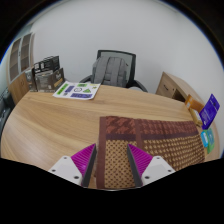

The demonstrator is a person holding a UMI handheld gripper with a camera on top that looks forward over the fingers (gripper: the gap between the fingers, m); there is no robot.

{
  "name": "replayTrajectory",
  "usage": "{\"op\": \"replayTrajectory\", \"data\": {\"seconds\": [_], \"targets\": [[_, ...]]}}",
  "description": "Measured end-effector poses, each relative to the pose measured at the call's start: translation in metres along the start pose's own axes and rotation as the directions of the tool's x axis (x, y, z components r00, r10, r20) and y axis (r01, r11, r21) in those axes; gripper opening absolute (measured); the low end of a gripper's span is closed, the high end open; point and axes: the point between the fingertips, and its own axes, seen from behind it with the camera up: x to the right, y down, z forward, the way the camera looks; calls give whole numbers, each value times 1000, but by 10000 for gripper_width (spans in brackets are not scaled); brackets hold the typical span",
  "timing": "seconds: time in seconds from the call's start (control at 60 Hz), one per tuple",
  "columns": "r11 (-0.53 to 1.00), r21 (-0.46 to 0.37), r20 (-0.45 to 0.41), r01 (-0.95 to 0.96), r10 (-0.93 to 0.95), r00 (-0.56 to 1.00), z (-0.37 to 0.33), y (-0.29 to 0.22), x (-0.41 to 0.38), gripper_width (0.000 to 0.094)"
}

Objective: Fold towel

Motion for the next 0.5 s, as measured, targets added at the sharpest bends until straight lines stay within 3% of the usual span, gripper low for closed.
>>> {"op": "replayTrajectory", "data": {"seconds": [0.1,0.2,0.333,0.5], "targets": [[1000,1,7,30,-30,1000,2,-1,-1,424],[997,3,-46,72,-72,996,7,-4,12,78],[997,-22,-33,74,-75,997,3,-2,6,59],[997,-28,146,-72,76,986,-38,-15,-43,56]]}}
